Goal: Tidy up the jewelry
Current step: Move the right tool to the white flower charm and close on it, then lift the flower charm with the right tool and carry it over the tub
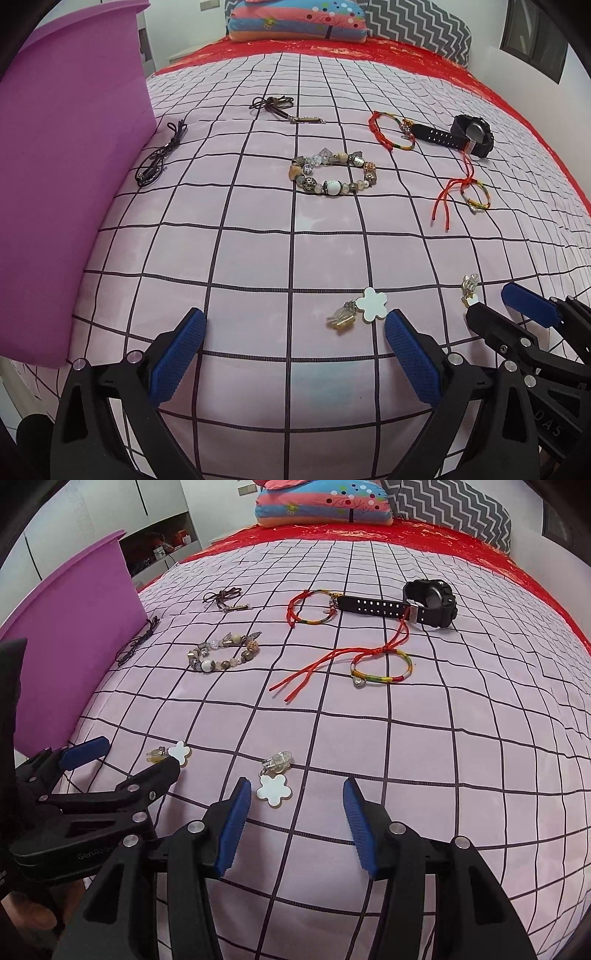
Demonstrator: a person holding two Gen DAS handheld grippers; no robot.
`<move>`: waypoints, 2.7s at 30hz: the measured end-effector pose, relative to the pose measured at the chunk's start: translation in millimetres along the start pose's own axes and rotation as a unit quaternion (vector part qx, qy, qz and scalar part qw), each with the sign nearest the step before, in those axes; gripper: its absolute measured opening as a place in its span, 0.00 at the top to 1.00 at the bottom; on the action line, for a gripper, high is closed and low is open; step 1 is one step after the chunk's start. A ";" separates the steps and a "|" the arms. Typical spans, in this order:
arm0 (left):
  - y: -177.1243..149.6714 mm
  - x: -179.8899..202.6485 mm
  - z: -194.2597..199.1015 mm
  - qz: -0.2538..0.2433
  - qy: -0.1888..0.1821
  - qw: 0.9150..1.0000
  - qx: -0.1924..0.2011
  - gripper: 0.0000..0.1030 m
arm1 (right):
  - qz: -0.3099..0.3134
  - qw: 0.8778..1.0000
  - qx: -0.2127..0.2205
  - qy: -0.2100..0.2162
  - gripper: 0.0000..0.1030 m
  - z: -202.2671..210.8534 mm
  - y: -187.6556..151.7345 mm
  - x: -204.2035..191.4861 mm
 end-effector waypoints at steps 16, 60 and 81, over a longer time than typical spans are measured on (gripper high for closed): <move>-4.6 14.8 -2.9 -0.033 0.019 0.999 0.030 0.40 | 0.057 0.996 0.018 -0.059 0.61 -11.0 0.1 -16.2; -6.4 -7.6 61.9 0.002 -0.103 0.994 0.041 0.89 | 0.028 0.997 0.065 0.027 0.96 46.9 -0.7 -13.7; 8.7 -99.0 205.3 0.043 -0.063 0.983 0.165 0.89 | 0.125 0.971 0.174 0.105 0.96 167.9 57.5 -135.3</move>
Point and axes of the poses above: each gripper's, at about its wrist camera, not at the fingertips, and z roughly against the way its jaws point, x to its right, y to its top, the point moved 1 cm from there along -z, roughly the way its jaws point, and after that the axes turned 14 degrees about -x, right-handed, at the moved point
